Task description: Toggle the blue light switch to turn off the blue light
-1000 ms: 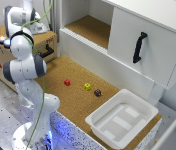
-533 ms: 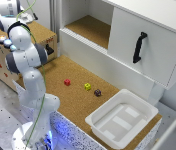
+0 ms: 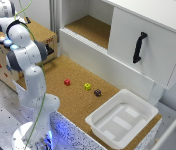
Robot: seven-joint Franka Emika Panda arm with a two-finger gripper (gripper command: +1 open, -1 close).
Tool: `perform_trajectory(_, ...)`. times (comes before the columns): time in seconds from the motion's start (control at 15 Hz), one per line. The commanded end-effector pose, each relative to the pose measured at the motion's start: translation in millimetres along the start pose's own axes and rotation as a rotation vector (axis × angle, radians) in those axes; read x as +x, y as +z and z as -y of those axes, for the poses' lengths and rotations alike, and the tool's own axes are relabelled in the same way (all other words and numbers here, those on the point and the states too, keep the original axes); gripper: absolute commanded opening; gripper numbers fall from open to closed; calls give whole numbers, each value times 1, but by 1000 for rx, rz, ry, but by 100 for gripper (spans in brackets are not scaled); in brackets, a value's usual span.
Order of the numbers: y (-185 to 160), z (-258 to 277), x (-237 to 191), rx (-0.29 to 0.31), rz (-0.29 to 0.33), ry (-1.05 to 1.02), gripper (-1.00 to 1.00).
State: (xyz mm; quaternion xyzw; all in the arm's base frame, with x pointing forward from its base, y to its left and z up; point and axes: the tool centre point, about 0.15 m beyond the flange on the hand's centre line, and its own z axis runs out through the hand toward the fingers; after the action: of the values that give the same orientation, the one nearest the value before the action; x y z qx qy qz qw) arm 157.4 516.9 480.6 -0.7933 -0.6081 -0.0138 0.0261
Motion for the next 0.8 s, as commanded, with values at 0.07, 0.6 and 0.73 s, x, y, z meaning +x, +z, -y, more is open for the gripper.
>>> perform_trajectory(0.07, 35, -4, 32, 12, 123, 41, -100)
perform_trajectory(0.6, -55, -7, 18, -152, 70, 27, 100)
perform_trajectory(0.73, -63, -8, 16, -157, 61, 46, 100)
